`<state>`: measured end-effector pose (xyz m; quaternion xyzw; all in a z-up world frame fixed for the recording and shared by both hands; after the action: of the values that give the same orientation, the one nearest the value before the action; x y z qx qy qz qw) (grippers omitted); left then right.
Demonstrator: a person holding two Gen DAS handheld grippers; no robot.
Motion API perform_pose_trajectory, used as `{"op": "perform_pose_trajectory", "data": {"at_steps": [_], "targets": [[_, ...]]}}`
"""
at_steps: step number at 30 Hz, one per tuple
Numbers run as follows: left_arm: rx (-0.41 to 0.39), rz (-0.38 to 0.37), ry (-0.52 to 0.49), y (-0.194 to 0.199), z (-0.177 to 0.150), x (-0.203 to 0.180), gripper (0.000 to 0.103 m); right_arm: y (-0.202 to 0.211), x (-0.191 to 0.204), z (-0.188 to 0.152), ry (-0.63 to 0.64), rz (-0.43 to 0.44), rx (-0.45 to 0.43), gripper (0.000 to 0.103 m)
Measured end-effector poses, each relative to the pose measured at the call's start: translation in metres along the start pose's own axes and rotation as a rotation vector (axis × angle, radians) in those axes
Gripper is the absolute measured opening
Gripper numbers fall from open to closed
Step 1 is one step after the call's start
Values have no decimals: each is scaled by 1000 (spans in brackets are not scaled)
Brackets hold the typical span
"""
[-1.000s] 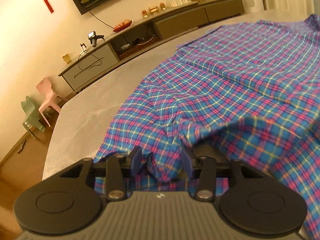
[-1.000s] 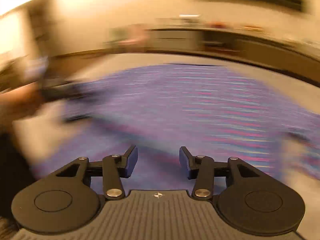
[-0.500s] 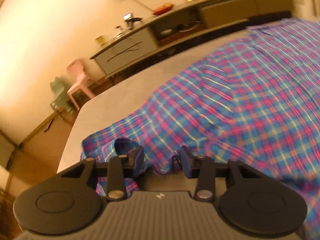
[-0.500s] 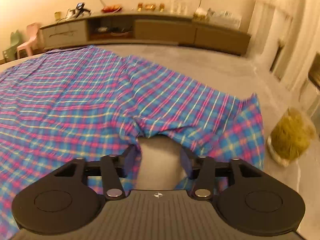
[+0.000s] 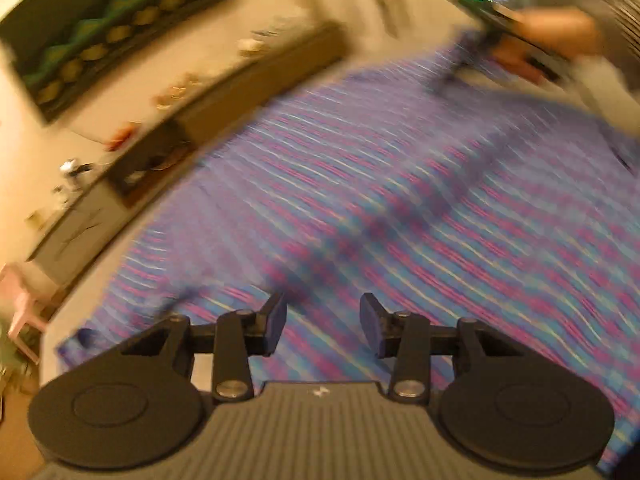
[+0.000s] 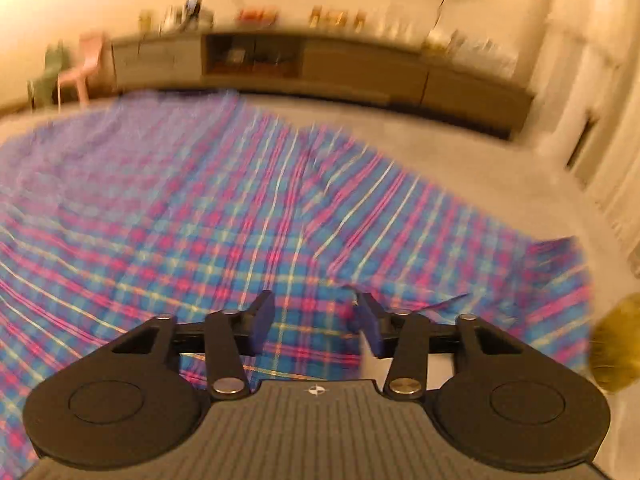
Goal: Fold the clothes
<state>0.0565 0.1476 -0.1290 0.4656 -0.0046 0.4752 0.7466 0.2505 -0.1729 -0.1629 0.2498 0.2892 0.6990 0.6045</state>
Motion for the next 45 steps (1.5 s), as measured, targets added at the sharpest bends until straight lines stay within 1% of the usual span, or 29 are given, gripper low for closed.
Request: {"op": "perform_pose_trajectory", "data": {"at_steps": [2,3,4,5,7,10,12,13,15,16,17,18,19,20,22,24,25,26,27,29,32,34,35,37,39,42,43,44,45], "targets": [[41,9,-8,-2,-22,-7,41,-11,-6,10,10,-24,-8,48],[56,18,-9,-2,-32,-8,43,-17,-8,15,14,-36,-12,47],[76,26,11,-1,-40,-6,43,-23,-11,20,19,-47,-15,47],[101,41,50,2,-46,2,43,-27,-15,24,38,-82,-32,47],[142,107,92,7,-55,11,43,-34,-21,29,87,-154,-58,47],[206,210,155,16,-69,26,43,-34,-26,23,155,-246,-69,48],[244,283,195,24,-76,35,43,-23,-26,20,103,-212,-60,48],[234,291,215,28,-73,37,43,-14,-25,22,72,-184,-78,48],[179,309,245,38,-57,43,43,13,-18,27,2,-114,-110,50],[145,315,255,42,-46,48,46,25,-13,26,-31,-62,-116,50],[115,320,262,45,-35,54,54,38,-9,26,-64,-11,-123,50],[102,318,272,41,-25,61,59,51,-4,25,-98,40,-129,50],[105,307,293,30,-15,68,71,64,4,22,-117,89,-131,51],[109,296,313,19,-6,74,78,76,12,17,-123,127,-134,53],[117,274,355,-3,13,86,79,98,27,7,-124,187,-132,57],[146,283,362,-24,18,95,82,113,38,-6,-108,211,-125,58],[165,294,358,-35,17,99,82,114,41,-13,-102,215,-115,58],[185,306,354,-46,16,103,79,115,44,-20,-96,219,-106,59],[204,317,349,-57,15,106,74,111,44,-26,-76,209,-85,59],[245,320,371,-71,6,114,46,103,44,-39,-36,189,-44,59],[284,329,457,-74,-18,134,31,83,36,-51,-8,163,7,57],[294,337,513,-71,-32,147,30,69,29,-57,-6,147,42,57],[276,338,527,-66,-31,150,30,61,23,-58,0,134,57,57],[242,341,555,-56,-30,157,31,47,12,-55,2,124,45,58],[207,344,582,-45,-28,164,32,39,0,-45,-32,112,66,58],[155,349,623,-29,-26,174,32,47,-14,-17,-125,166,2,59],[137,350,636,-24,-25,178,37,48,-17,-8,-136,172,-26,59],[120,351,650,-18,-25,181,43,41,-20,-3,-128,149,-29,59],[98,335,642,-18,-19,181,45,34,-24,2,-121,127,-31,59]]}}
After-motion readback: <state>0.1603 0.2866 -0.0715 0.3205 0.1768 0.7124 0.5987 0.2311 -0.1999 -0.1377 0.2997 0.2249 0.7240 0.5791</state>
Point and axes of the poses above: each gripper's, at about its wrist camera, not at the fingertips, and y roughly against the way its jaws point, x to its left, z to its top, the point moved 10 cm from there along -y, roughly the way its jaws point, and after that the axes turned 6 degrees about z, right-handed, at the moved point
